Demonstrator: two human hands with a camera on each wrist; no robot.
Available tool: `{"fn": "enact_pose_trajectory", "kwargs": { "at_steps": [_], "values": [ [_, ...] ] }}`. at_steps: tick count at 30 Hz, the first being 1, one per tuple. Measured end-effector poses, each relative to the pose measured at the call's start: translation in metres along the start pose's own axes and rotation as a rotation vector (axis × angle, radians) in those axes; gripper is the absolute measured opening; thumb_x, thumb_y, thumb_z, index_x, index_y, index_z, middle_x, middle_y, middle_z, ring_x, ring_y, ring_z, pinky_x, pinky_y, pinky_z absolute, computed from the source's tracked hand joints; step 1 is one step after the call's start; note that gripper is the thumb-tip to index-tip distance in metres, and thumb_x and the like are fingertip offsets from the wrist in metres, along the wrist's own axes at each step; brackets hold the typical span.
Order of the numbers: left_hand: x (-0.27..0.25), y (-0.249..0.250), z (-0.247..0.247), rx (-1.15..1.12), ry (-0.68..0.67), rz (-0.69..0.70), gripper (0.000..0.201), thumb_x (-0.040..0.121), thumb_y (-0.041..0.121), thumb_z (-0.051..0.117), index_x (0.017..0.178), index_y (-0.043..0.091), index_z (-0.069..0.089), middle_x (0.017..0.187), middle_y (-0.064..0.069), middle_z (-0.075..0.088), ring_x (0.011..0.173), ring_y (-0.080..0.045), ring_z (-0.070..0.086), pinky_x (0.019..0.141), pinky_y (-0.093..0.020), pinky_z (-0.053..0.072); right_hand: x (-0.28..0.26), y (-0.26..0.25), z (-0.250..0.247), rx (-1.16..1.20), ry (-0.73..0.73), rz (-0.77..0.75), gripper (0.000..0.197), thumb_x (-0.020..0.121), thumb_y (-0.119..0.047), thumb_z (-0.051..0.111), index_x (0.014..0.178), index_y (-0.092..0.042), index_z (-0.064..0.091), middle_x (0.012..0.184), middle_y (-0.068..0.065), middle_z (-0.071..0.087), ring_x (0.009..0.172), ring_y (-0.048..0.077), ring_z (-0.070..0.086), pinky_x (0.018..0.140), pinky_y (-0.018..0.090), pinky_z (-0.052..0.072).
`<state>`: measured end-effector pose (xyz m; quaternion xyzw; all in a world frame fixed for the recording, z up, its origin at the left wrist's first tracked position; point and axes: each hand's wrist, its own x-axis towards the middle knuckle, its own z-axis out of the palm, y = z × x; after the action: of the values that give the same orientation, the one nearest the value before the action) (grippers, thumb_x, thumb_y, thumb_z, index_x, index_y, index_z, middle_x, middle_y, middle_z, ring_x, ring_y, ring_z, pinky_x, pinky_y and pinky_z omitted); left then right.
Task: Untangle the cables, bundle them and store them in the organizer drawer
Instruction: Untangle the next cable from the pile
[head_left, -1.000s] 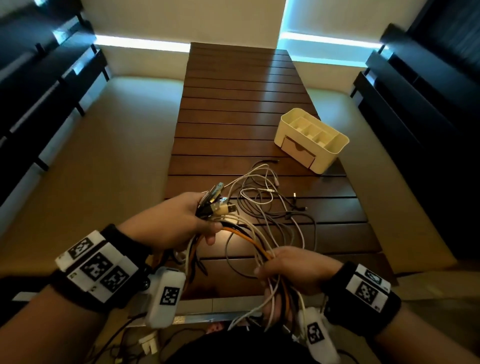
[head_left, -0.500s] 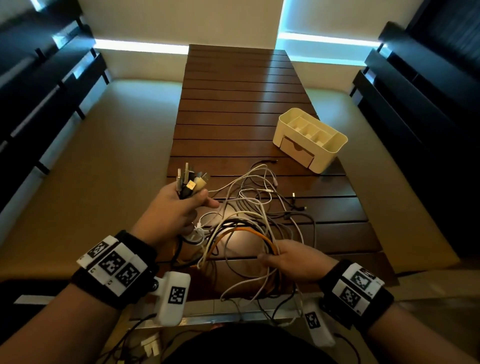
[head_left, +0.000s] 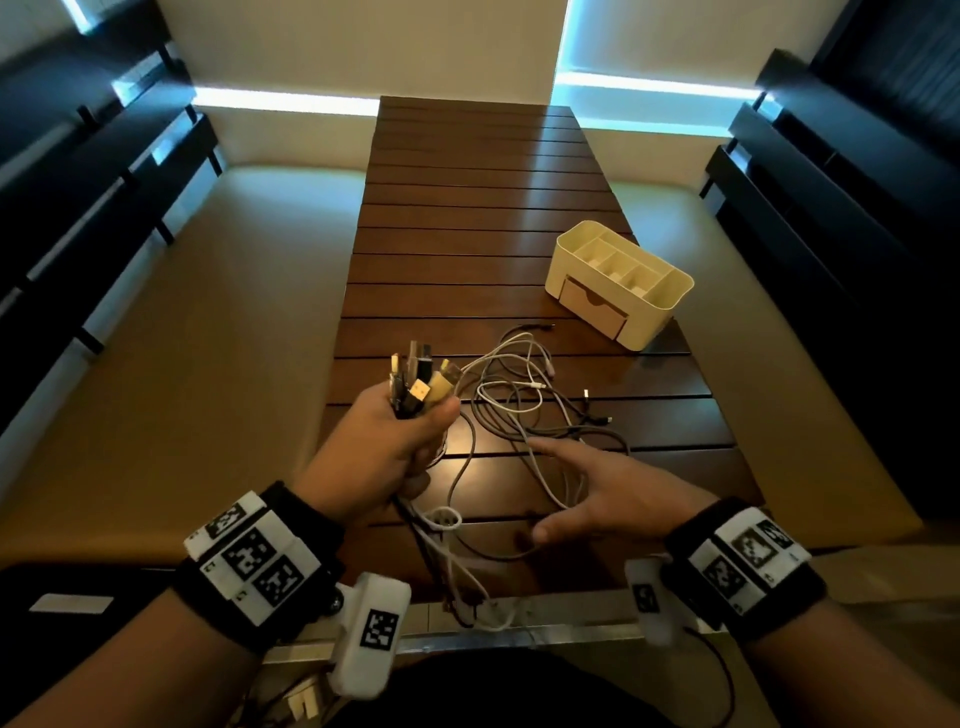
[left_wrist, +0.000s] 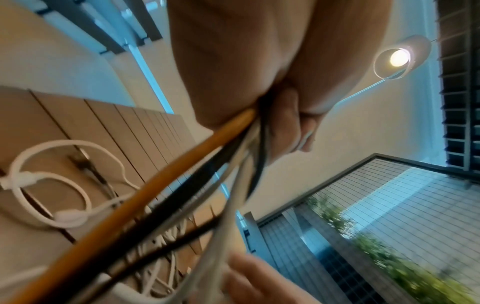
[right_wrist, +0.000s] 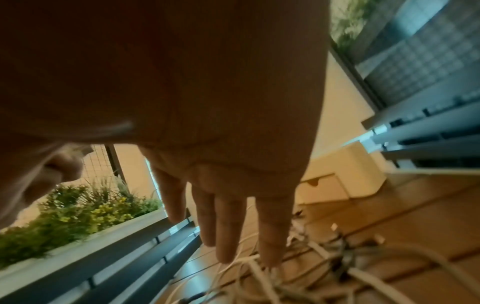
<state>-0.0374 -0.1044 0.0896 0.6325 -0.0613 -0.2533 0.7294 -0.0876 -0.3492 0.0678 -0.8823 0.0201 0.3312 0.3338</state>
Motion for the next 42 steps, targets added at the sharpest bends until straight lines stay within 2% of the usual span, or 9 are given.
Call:
{"fn": "enact_pose_trajectory", "kwargs": {
  "at_steps": [4, 8, 11, 16, 19, 22, 28, 34, 42],
  "values": [
    [-0.002, 0.002, 0.018, -0.046, -0.057, 0.048, 0.019, 0.087, 0.026, 0.06, 0.086, 0.011, 0.047, 0.052, 0.002, 0.032, 0.041, -0.008, 0.026, 0.04, -0.018, 0.024, 0.017, -0.006, 0.033, 0.108, -0.276, -0.09, 0.08, 0.073, -0.058, 0.076, 0.138, -0.064, 0.029, 0.146, -0.015, 0.049, 0.135, 0.012, 0.045, 0.115, 0.048, 0.032],
    [0.002, 0.006, 0.014, -0.119, -0.007, 0.072, 0.019, 0.086, 0.028, 0.059, 0.082, 0.013, 0.047, 0.053, 0.0, 0.029, 0.041, -0.009, 0.022, 0.041, -0.018, 0.02, 0.013, -0.003, 0.037, 0.344, -0.651, -0.062, 0.042, 0.097, -0.023, 0.06, 0.137, -0.034, 0.052, 0.126, 0.006, 0.067, 0.105, 0.017, 0.066, 0.103, 0.034, 0.047],
    [0.004, 0.001, 0.004, -0.174, 0.041, 0.073, 0.019, 0.088, 0.029, 0.058, 0.079, 0.016, 0.047, 0.056, -0.001, 0.026, 0.041, -0.008, 0.02, 0.04, -0.016, 0.021, 0.015, 0.011, 0.023, 0.308, -0.282, -0.109, 0.025, 0.099, -0.025, 0.055, 0.123, -0.022, 0.061, 0.115, 0.001, 0.072, 0.092, 0.005, 0.069, 0.088, 0.018, 0.051],
    [0.005, -0.006, -0.01, -0.256, 0.121, 0.07, 0.021, 0.091, 0.031, 0.054, 0.078, 0.017, 0.045, 0.057, 0.0, 0.028, 0.04, -0.007, 0.022, 0.036, -0.016, 0.022, 0.04, 0.052, 0.013, 0.318, 0.487, 0.037, 0.008, 0.093, -0.028, 0.065, 0.099, -0.034, 0.064, 0.105, -0.009, 0.066, 0.09, 0.002, 0.062, 0.075, 0.02, 0.051],
    [0.003, -0.008, -0.017, -0.23, 0.177, 0.084, 0.028, 0.091, 0.035, 0.053, 0.074, 0.016, 0.043, 0.057, 0.0, 0.029, 0.042, -0.009, 0.024, 0.037, -0.02, 0.026, 0.057, 0.071, 0.021, 0.087, 0.398, 0.088, 0.025, 0.089, -0.033, 0.069, 0.114, -0.03, 0.064, 0.119, -0.008, 0.054, 0.103, 0.006, 0.054, 0.089, 0.026, 0.047],
    [0.002, -0.007, -0.023, -0.1, 0.221, 0.089, 0.034, 0.091, 0.04, 0.051, 0.071, 0.014, 0.044, 0.054, -0.001, 0.034, 0.045, -0.013, 0.032, 0.047, -0.027, 0.037, 0.07, 0.076, 0.029, -0.215, 0.25, 0.137, 0.023, 0.09, -0.041, 0.066, 0.102, -0.022, 0.072, 0.121, -0.006, 0.043, 0.108, 0.009, 0.049, 0.096, 0.028, 0.043],
    [0.004, -0.009, -0.03, 0.001, 0.23, 0.075, 0.041, 0.089, 0.048, 0.052, 0.061, 0.018, 0.052, 0.055, -0.003, 0.041, 0.047, -0.017, 0.043, 0.055, -0.033, 0.043, 0.096, 0.033, 0.026, -0.368, 0.585, -0.165, 0.025, 0.093, -0.039, 0.058, 0.11, -0.023, 0.067, 0.128, -0.006, 0.046, 0.116, 0.013, 0.047, 0.095, 0.029, 0.047],
    [0.008, -0.004, -0.026, 0.094, 0.197, 0.116, 0.04, 0.097, 0.044, 0.046, 0.073, 0.012, 0.044, 0.055, -0.003, 0.038, 0.045, -0.015, 0.036, 0.047, -0.029, 0.042, 0.128, 0.009, 0.043, -0.514, 0.189, -0.14, 0.063, 0.095, -0.05, 0.051, 0.149, -0.024, 0.035, 0.163, -0.005, 0.011, 0.15, 0.019, 0.013, 0.118, 0.044, 0.027],
    [0.01, 0.002, -0.032, 0.048, 0.218, 0.078, 0.04, 0.096, 0.046, 0.046, 0.077, 0.011, 0.044, 0.055, -0.001, 0.032, 0.044, -0.012, 0.027, 0.044, -0.024, 0.029, 0.128, 0.039, 0.016, -0.64, 0.397, 0.065, 0.041, 0.097, -0.049, 0.044, 0.119, -0.019, 0.062, 0.128, 0.003, 0.052, 0.117, 0.023, 0.051, 0.096, 0.04, 0.047]
  ]
}}
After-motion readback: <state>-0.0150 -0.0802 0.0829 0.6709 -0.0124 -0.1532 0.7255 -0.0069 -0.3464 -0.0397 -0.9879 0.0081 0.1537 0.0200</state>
